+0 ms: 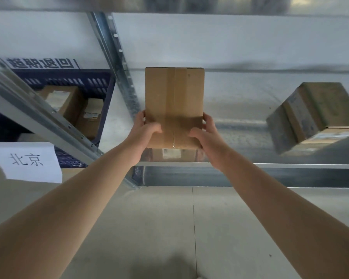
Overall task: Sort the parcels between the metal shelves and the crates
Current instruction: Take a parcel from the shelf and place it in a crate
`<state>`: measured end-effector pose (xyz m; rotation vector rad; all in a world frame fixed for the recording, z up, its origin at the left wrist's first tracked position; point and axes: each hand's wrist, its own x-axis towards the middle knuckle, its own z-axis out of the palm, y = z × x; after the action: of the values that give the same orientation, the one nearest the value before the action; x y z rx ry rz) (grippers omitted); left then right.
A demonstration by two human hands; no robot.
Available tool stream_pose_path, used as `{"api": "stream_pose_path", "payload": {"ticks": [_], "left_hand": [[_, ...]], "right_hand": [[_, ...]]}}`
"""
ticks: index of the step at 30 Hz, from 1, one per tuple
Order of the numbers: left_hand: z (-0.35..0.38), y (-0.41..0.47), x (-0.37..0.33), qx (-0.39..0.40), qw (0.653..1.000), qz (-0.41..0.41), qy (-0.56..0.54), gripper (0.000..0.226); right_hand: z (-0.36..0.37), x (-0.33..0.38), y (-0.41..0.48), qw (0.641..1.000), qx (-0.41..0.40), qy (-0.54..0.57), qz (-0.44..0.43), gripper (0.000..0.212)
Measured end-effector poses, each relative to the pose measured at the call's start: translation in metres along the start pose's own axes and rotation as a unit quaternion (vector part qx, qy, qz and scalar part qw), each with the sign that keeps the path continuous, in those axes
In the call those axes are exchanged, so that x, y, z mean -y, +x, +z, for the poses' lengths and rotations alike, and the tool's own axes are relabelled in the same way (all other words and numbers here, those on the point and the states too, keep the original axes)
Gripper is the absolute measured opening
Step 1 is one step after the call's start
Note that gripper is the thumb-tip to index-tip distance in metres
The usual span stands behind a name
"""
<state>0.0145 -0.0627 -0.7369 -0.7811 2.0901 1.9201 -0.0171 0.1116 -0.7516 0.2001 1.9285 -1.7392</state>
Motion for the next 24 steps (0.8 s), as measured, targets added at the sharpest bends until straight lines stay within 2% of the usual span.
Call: {"api": "stream_pose_path", "payload": {"ticks": [2,4,7,10,12,13,15,17,19,23,24], "left_hand": [[0.003,-0.001,-0.004,-0.032,0.998,-0.017,-0.051,0.093],[0.006,-0.001,-0.009,-0.05,0.995,-0.023,-0.083,0.117],[0.007,0.0,-0.016,-0.029,0.998,0.009,-0.061,0.109],[0.005,0.003,-0.017,-0.007,0.999,0.026,-0.043,0.097],[0.003,0.003,-0.02,-0.017,0.997,0.02,-0.067,0.106],[0.002,0.004,-0.022,-0.021,0.996,0.02,-0.082,0.115],[0.0,0.007,-0.026,-0.021,0.993,0.033,-0.108,0.135],[-0.002,0.016,-0.027,-0.022,0.992,0.044,-0.119,0.143],[-0.002,0.021,-0.029,-0.023,0.992,0.043,-0.117,0.144],[0.0,0.02,-0.038,-0.013,0.995,0.034,-0.097,0.135],[-0.001,0.017,-0.041,-0.01,0.996,0.024,-0.09,0.132]], "right_hand": [[0.003,0.006,-0.001,0.999,-0.004,0.046,0.002,0.068],[0.007,0.015,0.0,0.998,-0.021,0.065,0.013,0.071],[0.01,0.026,0.001,0.997,-0.039,0.07,0.016,0.089],[0.01,0.034,-0.001,0.998,-0.022,0.065,-0.001,0.094],[0.009,0.04,-0.004,0.998,-0.023,0.066,-0.008,0.089],[0.01,0.043,-0.004,0.997,-0.025,0.076,-0.002,0.093],[0.01,0.048,-0.003,0.996,-0.022,0.09,0.007,0.116],[0.012,0.054,-0.002,0.994,-0.031,0.103,0.007,0.123],[0.012,0.054,0.002,0.992,-0.05,0.114,0.015,0.114],[0.008,0.051,0.008,0.989,-0.078,0.123,0.007,0.074],[0.008,0.052,0.008,0.99,-0.079,0.121,0.004,0.07]]}}
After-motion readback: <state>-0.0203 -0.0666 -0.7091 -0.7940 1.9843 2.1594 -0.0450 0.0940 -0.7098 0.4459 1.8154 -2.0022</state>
